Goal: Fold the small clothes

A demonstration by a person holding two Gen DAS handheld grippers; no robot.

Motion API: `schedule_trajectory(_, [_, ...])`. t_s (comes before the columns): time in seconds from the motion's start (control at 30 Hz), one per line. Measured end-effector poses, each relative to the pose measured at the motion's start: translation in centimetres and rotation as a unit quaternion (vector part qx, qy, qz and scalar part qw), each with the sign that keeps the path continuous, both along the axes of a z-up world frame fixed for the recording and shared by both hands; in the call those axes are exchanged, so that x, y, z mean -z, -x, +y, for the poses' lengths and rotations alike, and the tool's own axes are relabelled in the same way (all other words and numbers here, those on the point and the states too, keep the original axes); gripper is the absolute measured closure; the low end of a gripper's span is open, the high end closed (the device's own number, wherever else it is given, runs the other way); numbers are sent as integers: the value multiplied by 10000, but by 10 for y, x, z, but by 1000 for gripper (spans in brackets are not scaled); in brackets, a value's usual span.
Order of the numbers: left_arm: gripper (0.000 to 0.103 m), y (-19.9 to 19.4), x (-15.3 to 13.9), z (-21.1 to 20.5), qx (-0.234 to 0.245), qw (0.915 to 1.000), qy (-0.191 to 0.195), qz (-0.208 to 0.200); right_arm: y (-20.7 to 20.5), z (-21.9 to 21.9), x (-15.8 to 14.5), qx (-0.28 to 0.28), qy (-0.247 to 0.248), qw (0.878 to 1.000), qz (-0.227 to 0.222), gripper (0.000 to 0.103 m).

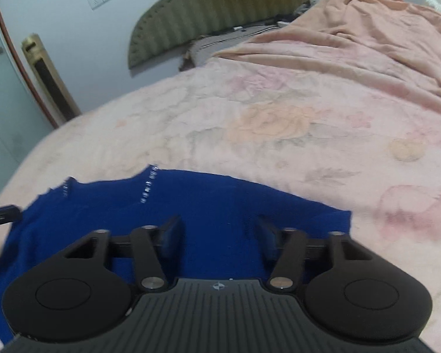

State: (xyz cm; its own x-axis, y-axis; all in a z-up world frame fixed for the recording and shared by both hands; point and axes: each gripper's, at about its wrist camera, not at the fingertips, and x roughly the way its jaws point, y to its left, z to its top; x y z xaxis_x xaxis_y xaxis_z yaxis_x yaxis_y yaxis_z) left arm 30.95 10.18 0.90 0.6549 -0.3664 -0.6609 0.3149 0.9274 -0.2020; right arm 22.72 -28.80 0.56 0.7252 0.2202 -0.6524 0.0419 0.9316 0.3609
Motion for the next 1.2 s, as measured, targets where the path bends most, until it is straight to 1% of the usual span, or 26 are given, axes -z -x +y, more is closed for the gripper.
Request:
schedule_trajectory(0.03, [33,-3,4,-2,31,10000,38,73,1,0,1,2,-128,9999,-6,84])
schedule_trajectory(0.07, [52,-4,6,-3,53,9999,43,88,-1,0,1,16,-198,9998,-10,88])
schedule_trajectory(0.1, [82,-3,9,-6,98,9999,8,84,0,0,0,15,-162,9999,-50,89])
schedule_trajectory(0.13, [91,-3,11,-9,145,9998,-54,92,1,2,-2,31,-53,9999,-123,92])
schedule_trajectory(0.2, [96,4,10,-10,133,9998,-100,-103,3,5,-7,81,113,9994,-306,92])
schedule_trajectory(0.27, [96,8,7,-11,76,9991,-213,-346,4,6,-12,229,240,9981,-522,93])
schedule_trajectory(0.37, [96,8,9,-12,-98,9979,-495,-410,3,10,-18,510,597,9935,-818,93])
schedule_trajectory(0.4, [96,9,10,-16,-107,9968,-677,-420,0,11,-17,526,661,9932,-803,93])
schedule_trajectory(0.47, [93,16,8,-22,-153,9942,-954,-481,-12,14,-8,401,737,9953,-494,92])
schedule_trajectory(0.5, [93,23,4,-23,-185,9927,-1050,-563,-18,16,-3,349,797,9958,-291,89])
schedule_trajectory(0.53, [92,30,1,-23,-204,9915,-1122,-628,-19,17,-1,446,891,9948,-203,79])
schedule_trajectory(0.57, [90,37,-4,-25,-221,9897,-1214,-729,-16,17,-4,582,963,9933,-255,74])
schedule_trajectory(0.6, [88,45,-8,-26,-205,9876,-1305,-852,-11,18,-9,741,1054,9911,-335,63])
schedule_trajectory(0.63, [85,54,-11,-28,-184,9858,-1373,-949,-3,20,-17,877,1175,9881,-474,61])
schedule_trajectory(0.67, [76,61,-14,-31,-144,9851,-1390,-1003,5,26,-25,855,1278,9860,-646,61])
schedule_trajectory(0.7, [62,67,-15,-34,-60,9852,-1367,-1035,13,35,-31,669,1330,9856,-797,59])
schedule_trajectory(0.73, [53,74,-15,-37,90,9847,-1365,-1081,18,45,-35,355,1359,9861,-885,49])
schedule_trajectory(0.77, [37,80,-12,-42,195,9825,-1463,-1139,23,57,-37,-22,1368,9864,-912,46])
schedule_trajectory(0.83, [36,90,-1,-52,315,9724,-1927,-1277,24,78,-31,-650,1410,9850,-759,36])
schedule_trajectory(0.87, [36,93,6,-54,326,9675,-2158,-1273,22,86,-24,-812,1520,9833,-589,36])
schedule_trajectory(0.9, [36,96,11,-52,317,9656,-2269,-1228,18,90,-17,-822,1684,9814,-420,35])
schedule_trajectory(0.97, [37,105,12,-39,297,9702,-2107,-1158,11,83,-2,-494,1917,9801,-137,32])
schedule_trajectory(1.03, [38,118,8,-26,296,9742,-1928,-1137,17,67,-7,-41,1607,9869,-136,30])
schedule_trajectory(1.07, [38,123,9,-23,315,9744,-1921,-1126,25,65,-14,118,1635,9863,-210,30])
schedule_trajectory(1.13, [38,133,17,-18,323,9733,-2015,-1051,44,72,-24,37,1790,9826,-502,25])
schedule_trajectory(1.2, [38,146,23,-14,239,9729,-2017,-1103,58,84,-22,-295,1756,9824,-559,19])
